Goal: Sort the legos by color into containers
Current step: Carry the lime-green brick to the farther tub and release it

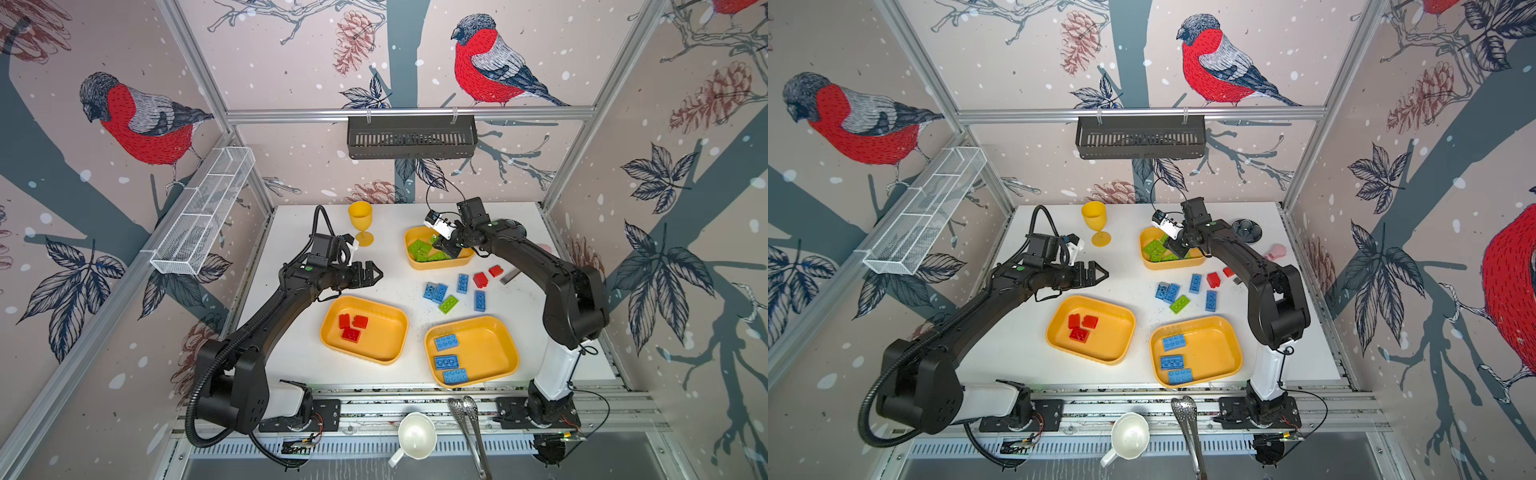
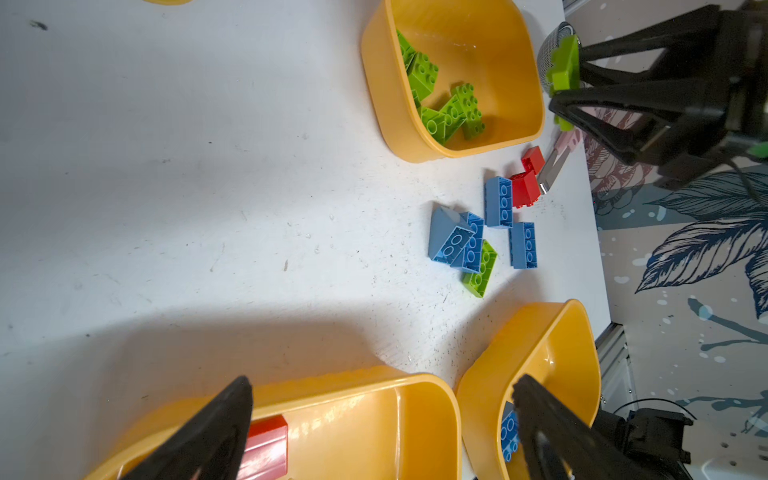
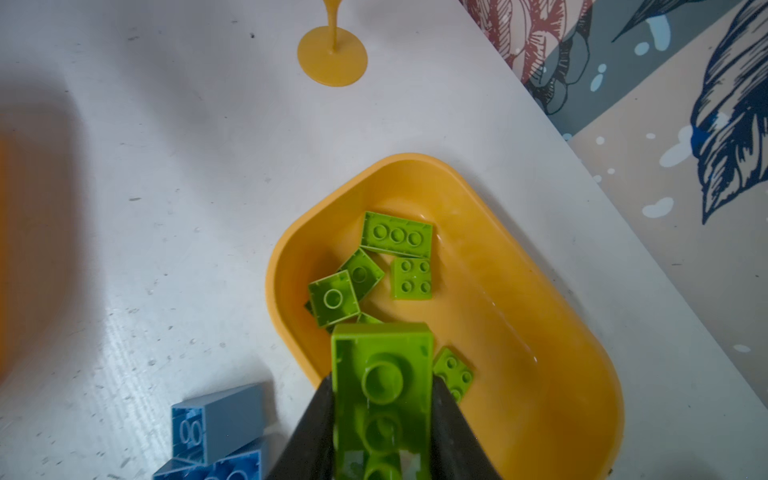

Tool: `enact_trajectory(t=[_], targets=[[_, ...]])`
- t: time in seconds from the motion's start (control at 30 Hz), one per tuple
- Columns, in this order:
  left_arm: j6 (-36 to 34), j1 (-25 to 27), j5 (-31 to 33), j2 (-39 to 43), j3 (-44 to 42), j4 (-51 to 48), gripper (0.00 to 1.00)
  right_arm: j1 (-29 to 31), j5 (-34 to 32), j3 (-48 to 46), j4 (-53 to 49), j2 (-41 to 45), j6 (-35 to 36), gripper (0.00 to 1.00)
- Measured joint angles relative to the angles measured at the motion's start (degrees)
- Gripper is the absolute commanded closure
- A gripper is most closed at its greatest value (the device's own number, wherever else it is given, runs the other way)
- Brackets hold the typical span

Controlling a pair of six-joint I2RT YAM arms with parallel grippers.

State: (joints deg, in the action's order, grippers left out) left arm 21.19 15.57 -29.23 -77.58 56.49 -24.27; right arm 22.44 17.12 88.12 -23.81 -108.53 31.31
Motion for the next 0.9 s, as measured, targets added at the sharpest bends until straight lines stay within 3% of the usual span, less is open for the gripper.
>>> enact_trajectory(t=[0.4, 0.47, 0.63, 0.9], targets=[[0.9, -0.2, -1.7, -3.1, 3.8, 1.6, 0.03, -1.7, -7.8, 11.6, 0.7, -15.2, 6.8, 0.67], [0.9, -0.4, -2.0, -3.5, 4.1, 1.7, 0.03, -1.7, -8.2, 12.6, 1.1, -16.8, 8.0, 0.6], [0.9, -0.8, -2.2, -3.9, 4.3, 1.6, 0.03, -1.4, -8.4, 14.3, 1.4, -18.6, 9.4, 0.32], [0.4, -1.5, -2.7, -4.6, 4.7, 1.6, 0.03, -1.3, -3.1, 11.8, -1.2, -12.9, 5.9, 0.19]])
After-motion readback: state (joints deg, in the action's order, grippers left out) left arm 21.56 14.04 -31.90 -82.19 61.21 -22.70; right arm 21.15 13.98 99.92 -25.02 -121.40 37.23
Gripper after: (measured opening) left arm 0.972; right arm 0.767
